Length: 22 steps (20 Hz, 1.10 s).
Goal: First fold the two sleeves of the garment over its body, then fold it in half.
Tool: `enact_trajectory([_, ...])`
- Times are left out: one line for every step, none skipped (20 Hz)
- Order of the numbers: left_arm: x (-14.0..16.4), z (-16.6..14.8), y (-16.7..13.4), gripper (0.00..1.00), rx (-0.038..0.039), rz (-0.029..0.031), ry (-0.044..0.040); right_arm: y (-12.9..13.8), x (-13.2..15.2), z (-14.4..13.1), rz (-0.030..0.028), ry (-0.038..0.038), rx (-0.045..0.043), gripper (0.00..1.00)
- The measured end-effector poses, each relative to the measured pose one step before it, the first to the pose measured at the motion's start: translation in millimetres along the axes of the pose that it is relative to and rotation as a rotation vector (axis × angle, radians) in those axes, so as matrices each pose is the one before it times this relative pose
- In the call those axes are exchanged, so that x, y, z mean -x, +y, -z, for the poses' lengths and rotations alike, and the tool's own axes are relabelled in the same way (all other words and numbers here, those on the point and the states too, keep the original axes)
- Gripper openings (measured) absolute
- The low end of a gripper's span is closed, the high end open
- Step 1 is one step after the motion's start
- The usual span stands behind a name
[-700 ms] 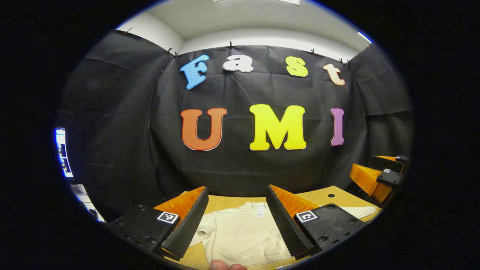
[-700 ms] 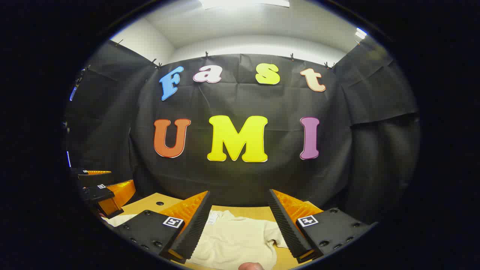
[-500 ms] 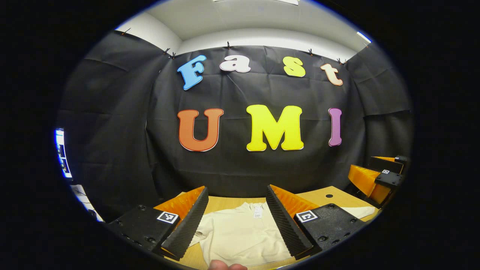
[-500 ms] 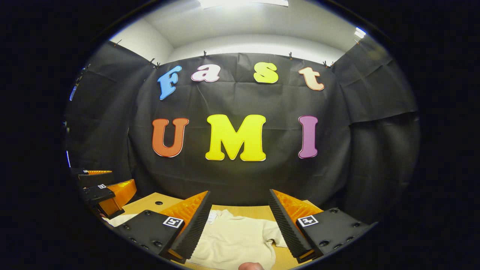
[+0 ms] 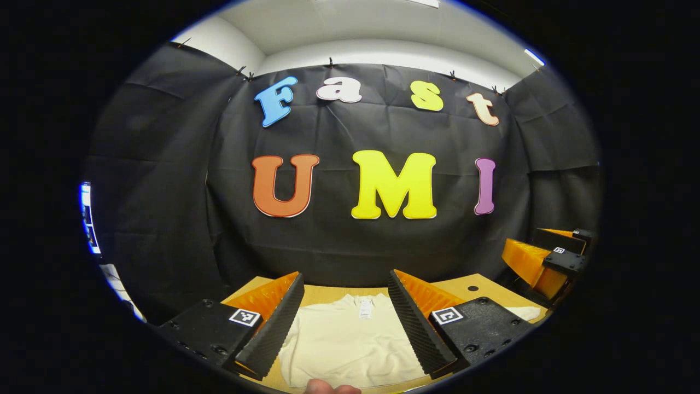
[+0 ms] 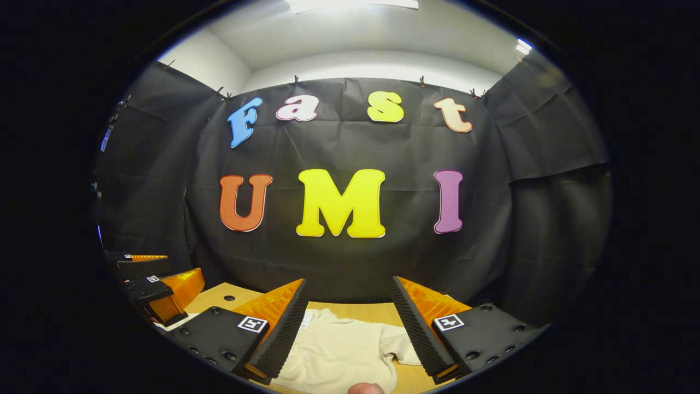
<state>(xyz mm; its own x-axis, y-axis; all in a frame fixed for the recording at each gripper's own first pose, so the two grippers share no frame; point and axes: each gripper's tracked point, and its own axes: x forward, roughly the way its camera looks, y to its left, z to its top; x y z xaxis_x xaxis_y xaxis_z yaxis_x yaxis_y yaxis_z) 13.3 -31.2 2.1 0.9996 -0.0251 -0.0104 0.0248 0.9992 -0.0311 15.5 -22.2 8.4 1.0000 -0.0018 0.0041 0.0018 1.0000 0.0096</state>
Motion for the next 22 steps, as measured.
enact_trajectory([-0.87,-1.85,0.01,0.98,-0.00029,-0.00489,-0.00463,-2.01,-3.18,-0.26,0.00102,0.00128,-0.0015,0.94])
enact_trajectory([-0.39,-1.35,-2.17,0.98,-0.00231,-0.00117,-0.00239,-1.57,-2.05,-1.8,-0.00095,-0.00005,-0.00299,0.94])
enact_trajectory([-1.71,-0.97,-2.82,0.98,-0.00265,0.00112,-0.00297,-2.36,-1.22,-0.61,-0.00019,-0.0021,-0.00077,0.94])
enact_trajectory([-0.79,-1.32,-2.3,0.98,-0.00582,0.00148,-0.00455,-1.67,-1.45,-0.92,-0.00129,-0.00019,0.0012,0.94])
enact_trajectory([-1.19,-0.26,-1.48,0.98,-0.00579,-0.00012,-0.00126,-0.89,-0.97,0.8,-0.00498,0.0019,0.00307,0.94])
enact_trajectory([-0.63,0.4,-1.52,0.98,-0.00394,0.00132,0.00053,-2.29,-0.95,0.24,-0.00091,0.0031,0.00285,0.94])
enact_trajectory([-0.08,0.5,-2.68,0.98,-0.0009,0.00118,-0.00024,-2.77,-1.43,1.31,-0.00321,0.00448,-0.00216,0.94])
enact_trajectory([-0.33,1.03,-2.58,0.98,0.00138,0.00113,0.00013,-2.92,-1.81,1.2,0.00217,0.00695,-0.0034,0.94])
enact_trajectory([-1.35,0.71,-1.7,0.98,0.00047,-0.00004,0.0012,-4.68,-1.31,1.7,0.00291,0.00535,-0.00366,0.94])
enact_trajectory([0.42,0.35,-1.79,0.98,-0.00064,-0.00298,0.00187,-5.02,-0.64,1.96,0.00471,0.00614,-0.00384,0.94])
enact_trajectory([-0.01,2.06,0.91,0.98,-0.00182,-0.01108,0.00384,-4.86,-1.24,2.72,0.00518,0.00617,-0.00491,0.94])
enact_trajectory([-0.64,2.44,-0.01,0.98,0.00012,-0.00708,0.00687,-6.28,-1.36,2.17,0.00985,0.00904,-0.0005,0.94])
enact_trajectory([-0.72,2.24,-3.51,0.98,0.00652,0.0031,0.00572,-7.2,-0.55,4.01,0.00857,0.01123,0.00131,0.94])
enact_trajectory([-0.33,1.06,-3.27,0.98,0.00629,0.00398,0.00413,-8.27,-0.78,2.86,0.01017,0.00945,0.00095,0.94])
enact_trajectory([-0.53,1.18,-4.55,0.98,0.00142,0.003,0.00202,-10.97,0.03,2.43,0.01362,0.00527,-0.00365,0.94])
enact_trajectory([-1.07,1.7,-5.59,0.98,-0.00199,0.00669,0.00631,-12.14,0.45,1.62,0.01735,0.0046,-0.00193,0.94])
enact_trajectory([-1.73,3.25,-5.6,0.98,-0.00175,0.0107,0.00554,-12.69,-0.46,5.39,0.01332,0.00847,0.00259,0.94])
enact_trajectory([-1.97,3.67,-5.83,0.98,-0.00089,0.00892,0.00491,-10.36,-1.8,5.58,0.00641,0.01418,-0.00019,0.94])
enact_trajectory([-3.55,4.88,-5.96,0.98,0.00302,0.00342,0.0082,-12.81,-1.5,7.76,0.01183,0.0227,0.00459,0.93])
enact_trajectory([-2.77,4.98,-6.8,0.98,0.00198,0.00597,0.01459,-13.88,-0.37,7.15,0.01001,0.02062,0.00698,0.94])
enact_trajectory([-3.17,4.49,-8.07,0.98,-0.00117,0.0082,0.01454,-13.97,0.25,7.97,0.01238,0.02197,0.01342,0.94])
enact_trajectory([-2.19,3.11,-6.27,0.98,-0.00366,0.00807,0.00814,-17.02,-0.51,8.99,0.01389,0.02318,0.01463,0.94])
